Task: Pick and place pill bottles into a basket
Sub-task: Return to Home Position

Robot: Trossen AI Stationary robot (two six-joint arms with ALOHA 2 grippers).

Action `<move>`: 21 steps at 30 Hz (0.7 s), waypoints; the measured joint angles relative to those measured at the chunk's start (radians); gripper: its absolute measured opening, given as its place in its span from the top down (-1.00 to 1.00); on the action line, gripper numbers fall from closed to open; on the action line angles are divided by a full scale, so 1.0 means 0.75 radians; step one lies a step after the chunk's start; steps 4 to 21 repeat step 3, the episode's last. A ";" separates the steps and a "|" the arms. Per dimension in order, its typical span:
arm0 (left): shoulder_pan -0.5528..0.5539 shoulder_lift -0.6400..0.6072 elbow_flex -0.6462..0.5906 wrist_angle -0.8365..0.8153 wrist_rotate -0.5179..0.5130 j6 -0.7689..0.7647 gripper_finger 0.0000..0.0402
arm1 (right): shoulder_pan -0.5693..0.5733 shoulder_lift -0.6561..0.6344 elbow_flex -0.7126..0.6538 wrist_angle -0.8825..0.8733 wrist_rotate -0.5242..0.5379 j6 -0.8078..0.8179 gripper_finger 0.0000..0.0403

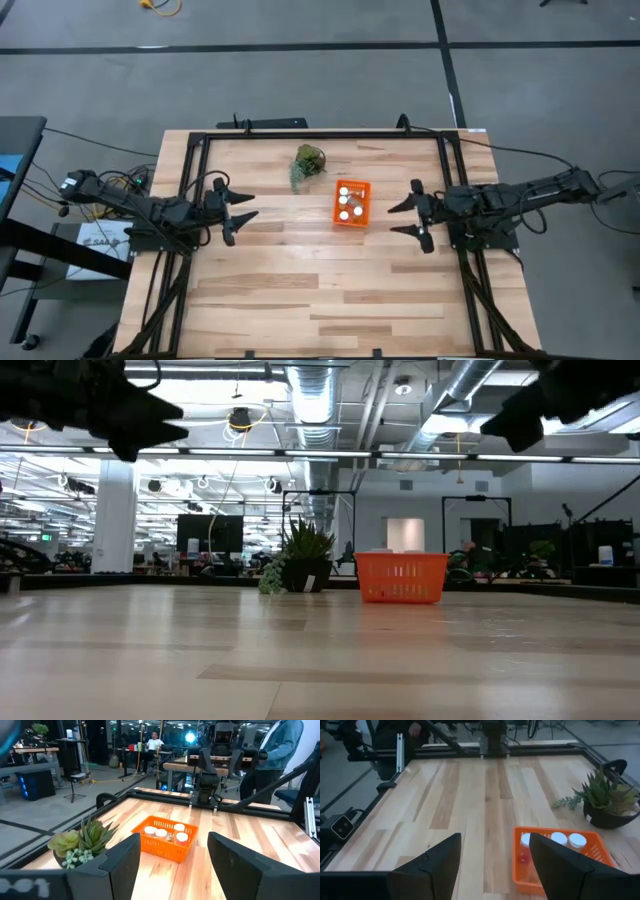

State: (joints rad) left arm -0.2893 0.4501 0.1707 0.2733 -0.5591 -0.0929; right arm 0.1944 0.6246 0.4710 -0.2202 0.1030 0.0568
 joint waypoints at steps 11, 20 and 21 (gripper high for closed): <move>0.000 -0.057 -0.052 0.008 0.000 0.000 -0.11 | 0.000 -0.063 -0.097 0.077 0.001 -0.003 -0.13; 0.000 -0.057 -0.052 0.008 0.000 0.000 -0.11 | 0.000 -0.063 -0.097 0.077 0.001 -0.003 -0.13; 0.000 -0.057 -0.052 0.008 0.000 0.000 -0.11 | 0.000 -0.063 -0.097 0.077 0.001 -0.003 -0.13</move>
